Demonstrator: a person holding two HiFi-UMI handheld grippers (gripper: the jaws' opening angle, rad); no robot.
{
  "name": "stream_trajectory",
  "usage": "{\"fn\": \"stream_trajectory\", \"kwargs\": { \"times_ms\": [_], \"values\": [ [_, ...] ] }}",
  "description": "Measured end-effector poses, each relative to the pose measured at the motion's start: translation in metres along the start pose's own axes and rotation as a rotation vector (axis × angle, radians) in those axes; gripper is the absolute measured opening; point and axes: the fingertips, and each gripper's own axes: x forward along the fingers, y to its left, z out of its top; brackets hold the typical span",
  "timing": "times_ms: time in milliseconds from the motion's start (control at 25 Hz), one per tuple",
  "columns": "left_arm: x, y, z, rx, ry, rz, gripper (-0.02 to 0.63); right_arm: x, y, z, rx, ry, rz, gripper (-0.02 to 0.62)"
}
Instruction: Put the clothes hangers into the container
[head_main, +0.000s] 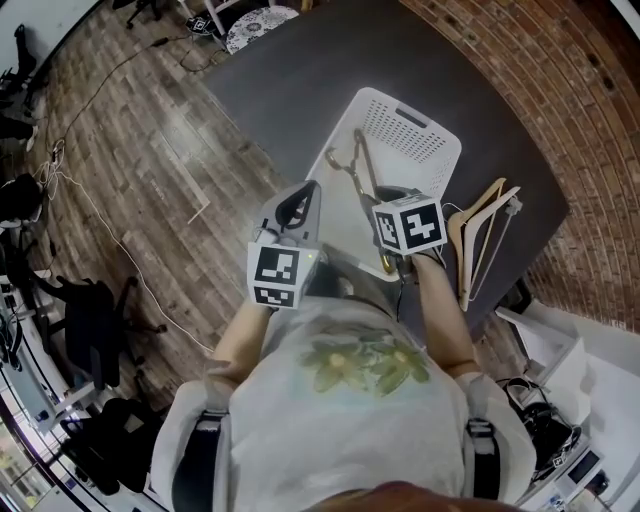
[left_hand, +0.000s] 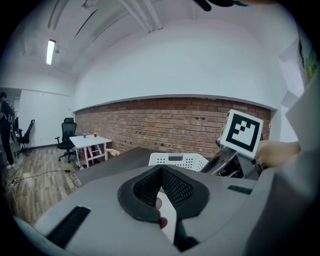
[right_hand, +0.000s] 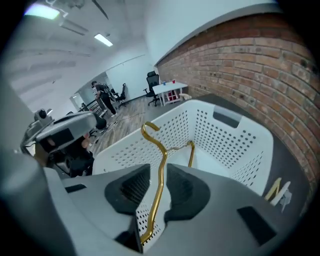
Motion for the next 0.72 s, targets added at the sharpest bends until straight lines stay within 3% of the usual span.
{"fn": "stream_trajectory", "kwargs": {
  "times_ms": [40,80,280,440,560,720],
  "values": [
    [-0.001,-0.002,0.002,0.001,0.001,-0.003,0.028,-0.008,0.002,0.005,-0.013,-0.034,-0.009,0.078],
    [-0.001,-0.005,0.003,0.002,0.001,-0.007,0.028,-0.016,0.005,0.010,-0.031,-0.071,-0.011,0.052],
    [-0.004,-0.022,0.010,0.007,-0.006,-0.038,0.028,-0.061,0.030,0.039,-0.137,-0.341,0.012,0.041],
    [-0.008,-0.041,0.013,0.014,-0.010,-0.075,0.028,-0.096,0.042,0.048,-0.106,-0.587,0.030,0.034],
    [-0.012,-0.057,0.015,0.019,-0.010,-0.114,0.028,-0.109,0.049,0.039,-0.085,-0.664,0.048,0.032],
    [-0.013,-0.073,0.015,0.043,0.003,-0.156,0.028,-0.117,0.052,0.028,-0.064,-0.683,0.049,0.032]
  ]
}}
